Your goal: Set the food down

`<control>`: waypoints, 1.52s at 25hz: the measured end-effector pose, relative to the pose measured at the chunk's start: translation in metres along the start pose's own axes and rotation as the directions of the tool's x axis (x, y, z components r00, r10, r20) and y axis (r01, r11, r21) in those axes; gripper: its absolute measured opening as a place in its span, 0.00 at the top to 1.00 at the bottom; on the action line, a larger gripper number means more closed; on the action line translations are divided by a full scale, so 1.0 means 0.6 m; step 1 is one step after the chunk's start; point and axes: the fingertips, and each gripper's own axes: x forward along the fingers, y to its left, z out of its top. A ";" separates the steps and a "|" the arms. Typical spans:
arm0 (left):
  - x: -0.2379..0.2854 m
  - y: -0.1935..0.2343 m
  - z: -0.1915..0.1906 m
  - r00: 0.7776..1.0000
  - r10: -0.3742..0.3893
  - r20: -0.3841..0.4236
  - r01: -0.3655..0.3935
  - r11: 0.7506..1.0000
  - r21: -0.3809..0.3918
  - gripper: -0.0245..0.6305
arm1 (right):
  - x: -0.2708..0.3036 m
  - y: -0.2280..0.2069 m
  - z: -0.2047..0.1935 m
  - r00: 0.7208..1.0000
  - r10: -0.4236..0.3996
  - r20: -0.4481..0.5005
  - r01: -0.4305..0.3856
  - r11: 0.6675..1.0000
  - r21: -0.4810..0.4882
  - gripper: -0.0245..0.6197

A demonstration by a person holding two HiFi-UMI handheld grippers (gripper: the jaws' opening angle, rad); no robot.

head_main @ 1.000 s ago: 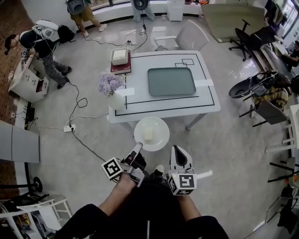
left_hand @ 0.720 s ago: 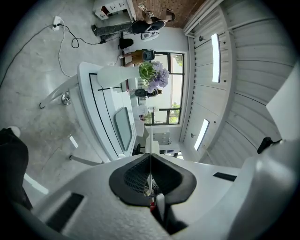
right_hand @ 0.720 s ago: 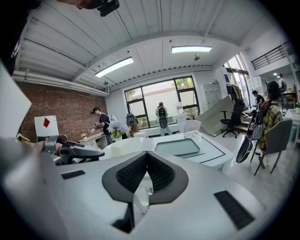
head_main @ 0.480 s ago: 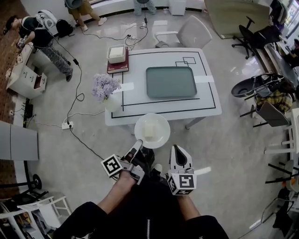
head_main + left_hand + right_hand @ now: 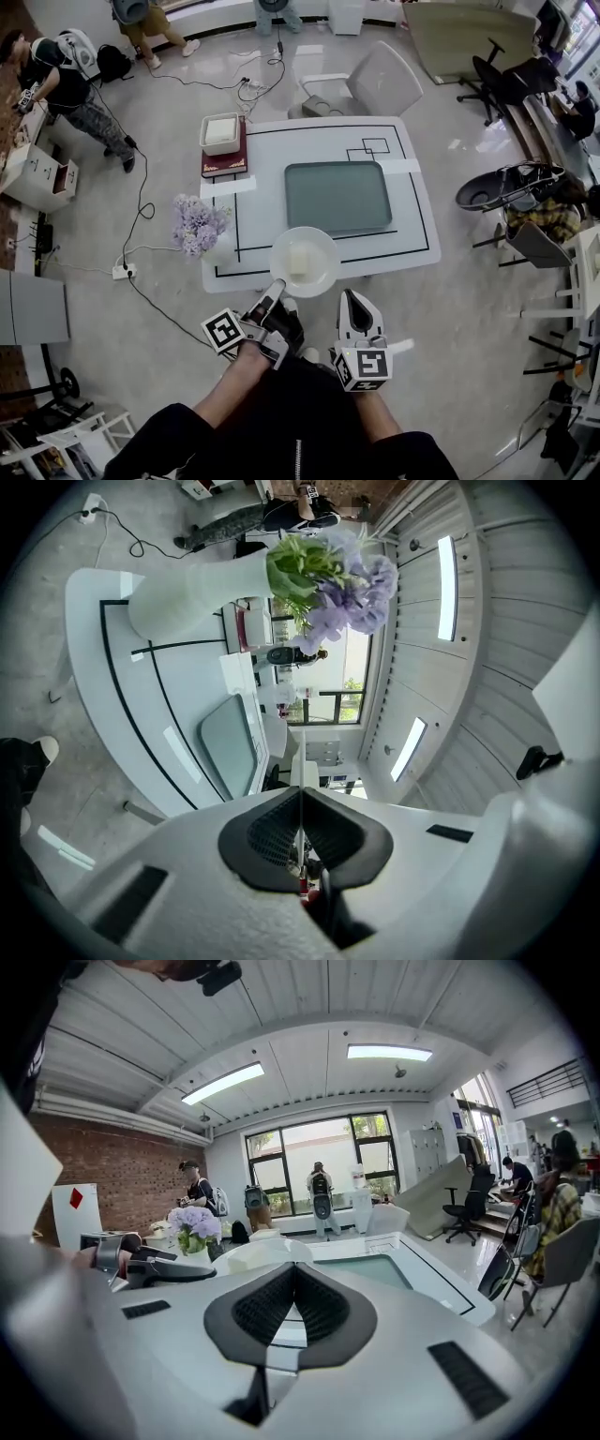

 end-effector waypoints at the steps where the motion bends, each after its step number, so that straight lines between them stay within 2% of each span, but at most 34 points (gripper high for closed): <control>1: 0.010 0.001 0.010 1.000 0.001 -0.003 -0.002 1.000 -0.004 0.95 | 0.013 -0.001 0.005 1.000 -0.003 -0.001 0.003 1.000 -0.001 0.95; 8: 0.069 0.010 0.071 1.000 0.007 -0.029 -0.008 1.000 -0.008 0.95 | 0.089 -0.005 0.025 1.000 -0.024 -0.020 0.024 1.000 0.000 0.95; 15: 0.117 0.017 0.105 0.999 0.017 -0.045 -0.018 1.000 -0.019 0.95 | 0.142 -0.012 0.036 0.999 -0.031 -0.036 0.031 0.999 0.004 0.95; 19: 0.157 0.022 0.120 0.999 0.025 -0.037 -0.025 0.999 -0.020 0.95 | 0.178 -0.040 0.048 0.999 -0.032 -0.039 0.033 0.999 0.016 0.95; 31: 0.281 0.040 0.137 0.998 0.035 0.049 -0.033 0.999 -0.028 0.95 | 0.296 -0.121 0.097 0.993 0.091 -0.072 -0.092 0.996 -0.017 0.95; 38: 0.349 0.100 0.131 0.996 0.069 0.065 -0.067 0.997 -0.036 0.95 | 0.342 -0.170 0.092 0.985 0.135 -0.111 -0.138 0.990 -0.017 0.95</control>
